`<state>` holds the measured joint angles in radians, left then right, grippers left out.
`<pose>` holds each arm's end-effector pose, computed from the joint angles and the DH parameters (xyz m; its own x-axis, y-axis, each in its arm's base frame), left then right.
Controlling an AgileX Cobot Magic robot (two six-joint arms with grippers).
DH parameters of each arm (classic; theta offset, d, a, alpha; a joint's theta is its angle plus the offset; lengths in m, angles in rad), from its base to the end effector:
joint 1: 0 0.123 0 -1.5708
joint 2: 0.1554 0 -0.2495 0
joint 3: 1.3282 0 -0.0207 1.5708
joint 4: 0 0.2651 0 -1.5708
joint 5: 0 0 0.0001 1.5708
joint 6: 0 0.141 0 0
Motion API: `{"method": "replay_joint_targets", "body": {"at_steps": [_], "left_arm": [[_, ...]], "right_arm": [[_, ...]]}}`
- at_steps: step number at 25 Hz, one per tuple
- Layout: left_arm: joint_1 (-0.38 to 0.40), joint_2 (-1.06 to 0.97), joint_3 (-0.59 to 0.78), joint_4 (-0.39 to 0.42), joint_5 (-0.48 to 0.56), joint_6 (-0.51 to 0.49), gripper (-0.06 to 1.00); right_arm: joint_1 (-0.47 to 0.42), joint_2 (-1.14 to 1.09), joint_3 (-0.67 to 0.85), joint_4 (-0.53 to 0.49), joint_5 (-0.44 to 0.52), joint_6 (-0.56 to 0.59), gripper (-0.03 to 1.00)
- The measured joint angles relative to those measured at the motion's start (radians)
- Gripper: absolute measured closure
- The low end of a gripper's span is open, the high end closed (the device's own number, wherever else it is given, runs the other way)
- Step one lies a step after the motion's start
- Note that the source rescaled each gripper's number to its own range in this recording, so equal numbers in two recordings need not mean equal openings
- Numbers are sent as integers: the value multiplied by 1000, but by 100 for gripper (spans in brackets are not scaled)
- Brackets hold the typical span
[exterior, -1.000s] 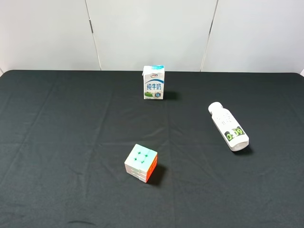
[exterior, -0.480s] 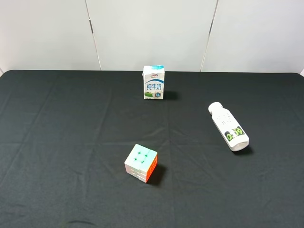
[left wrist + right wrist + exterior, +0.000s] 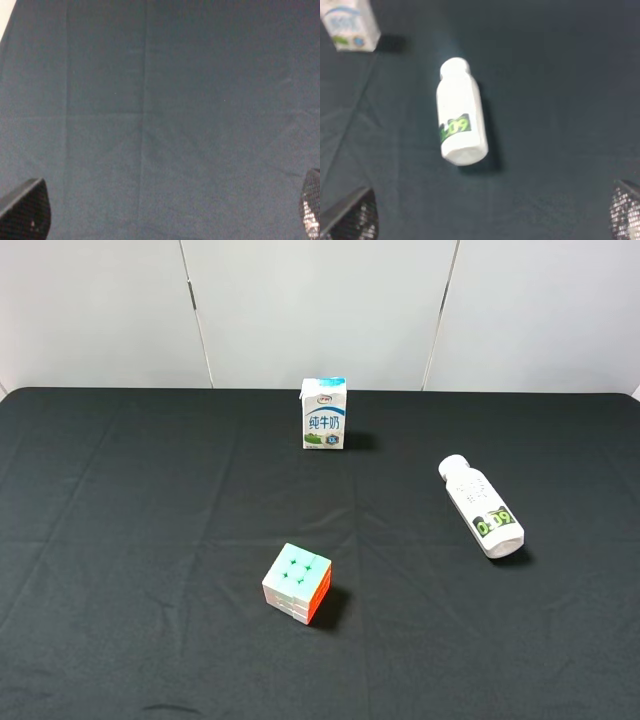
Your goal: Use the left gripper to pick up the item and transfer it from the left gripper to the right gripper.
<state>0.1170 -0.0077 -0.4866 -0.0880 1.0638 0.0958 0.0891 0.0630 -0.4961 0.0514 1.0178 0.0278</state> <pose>0.0886 -0.0005 0.2575 -0.4611 -0.0010 -0.8873 -0.0243 0.9996 0.0115 0.0990 0.0150 0.2596 -0.4811 0.0120 -0.8766 -0.1010 0.9925 0.0690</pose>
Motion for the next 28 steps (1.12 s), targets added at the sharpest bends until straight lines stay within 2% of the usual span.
{"method": "replay_joint_targets", "body": {"at_steps": [4,28], "left_arm": [[0,0,0,0,0,0,-6],[0,0,0,0,0,0,-6]], "right_arm": [[-38,-65,0,1,0,0,-3],[-38,-67,0,15,0,0,-3]]}}
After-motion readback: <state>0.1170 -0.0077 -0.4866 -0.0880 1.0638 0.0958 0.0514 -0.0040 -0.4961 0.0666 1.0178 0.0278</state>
